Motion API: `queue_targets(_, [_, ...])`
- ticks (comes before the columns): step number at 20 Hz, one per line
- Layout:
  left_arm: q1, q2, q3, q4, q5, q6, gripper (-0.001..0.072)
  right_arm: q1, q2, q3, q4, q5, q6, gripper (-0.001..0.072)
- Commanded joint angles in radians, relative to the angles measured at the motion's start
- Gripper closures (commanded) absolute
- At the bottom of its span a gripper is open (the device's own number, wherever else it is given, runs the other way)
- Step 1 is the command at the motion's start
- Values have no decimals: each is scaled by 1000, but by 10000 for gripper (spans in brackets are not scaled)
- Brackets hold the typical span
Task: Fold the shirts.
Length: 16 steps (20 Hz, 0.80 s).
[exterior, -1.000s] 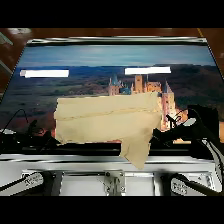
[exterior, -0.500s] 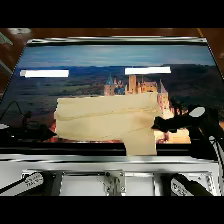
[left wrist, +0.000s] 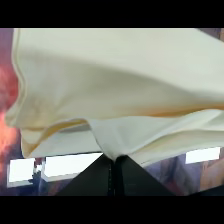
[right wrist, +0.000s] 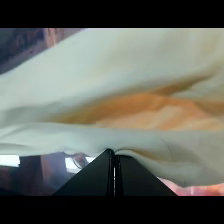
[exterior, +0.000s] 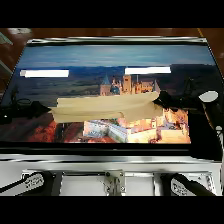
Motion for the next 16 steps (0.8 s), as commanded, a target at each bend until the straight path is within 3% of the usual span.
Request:
queue_targets(1, [-56,-80,120,-10,83,-62,675,-1,-126,74,40,-116,-5,654])
queue_targets(11, [-108,-357,256,-10,86,-216,661,6,-473,307,51,-246,-10,652])
queue_targets(12, [-111,-364,256,-10,86,-216,616,14,-495,309,56,-254,-23,652])
queue_targets(13, [-114,-367,256,-10,90,-215,515,19,-511,309,55,-265,-43,650])
queue_targets(15, [-116,-366,256,-27,101,-215,232,25,-528,309,53,-294,-68,626])
queue_targets(16, [-114,-366,260,-37,100,-215,92,25,-527,309,56,-298,-78,580])
